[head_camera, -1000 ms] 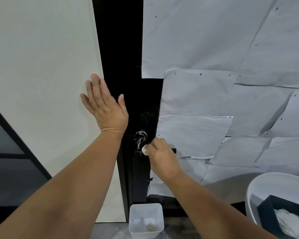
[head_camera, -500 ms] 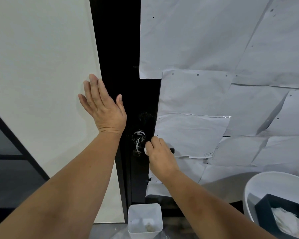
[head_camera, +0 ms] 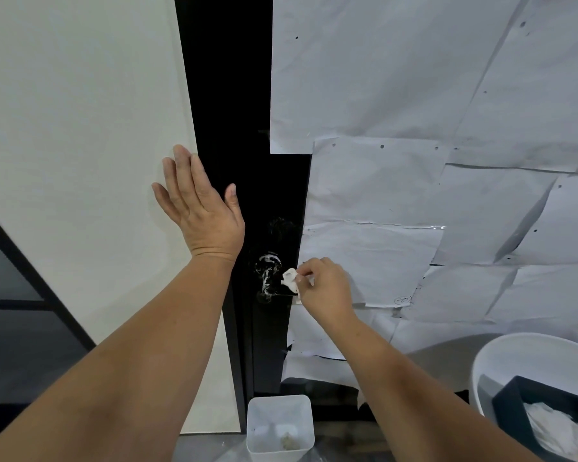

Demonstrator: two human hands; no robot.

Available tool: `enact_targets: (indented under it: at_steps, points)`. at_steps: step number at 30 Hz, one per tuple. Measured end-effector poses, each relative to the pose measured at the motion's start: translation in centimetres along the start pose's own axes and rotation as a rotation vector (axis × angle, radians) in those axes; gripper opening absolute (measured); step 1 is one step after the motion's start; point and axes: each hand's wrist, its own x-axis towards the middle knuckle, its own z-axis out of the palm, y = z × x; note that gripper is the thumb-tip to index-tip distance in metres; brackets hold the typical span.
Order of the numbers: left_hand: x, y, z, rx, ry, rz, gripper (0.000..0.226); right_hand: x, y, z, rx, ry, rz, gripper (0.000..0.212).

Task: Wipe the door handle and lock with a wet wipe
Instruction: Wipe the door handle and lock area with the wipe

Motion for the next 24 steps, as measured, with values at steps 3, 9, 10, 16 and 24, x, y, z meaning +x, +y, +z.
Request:
enact_targets:
  at_steps: [3,9,10,16,24]
  points:
    - [0.0,0.0,0.0,0.003,0.003,0.001,0.058,-0.3,0.4,0.2,-0.163,0.093,-0.185,0.023]
    - [0.0,0.1,0.0,0.007,-0.004,-0.001,0.058,-0.3,-0.2,0.2,-0.274,-0.059,-0.253,0.020]
    - [0.0,0.0,-0.1,0.008,-0.005,-0.002,0.058,-0.3,-0.5,0.0,-0.230,-0.087,-0.225,0.023]
    - [0.0,0.0,-0.1,0.005,-0.001,0.001,0.057,0.5,-1.9,-1.5,-0.034,0.027,-0.164,0.029]
    - [0.0,0.0,-0.1,-0.001,-0.005,-0.003,0.057,-1.4,-0.7,-0.3,-0.350,-0.198,-0.465,0.055]
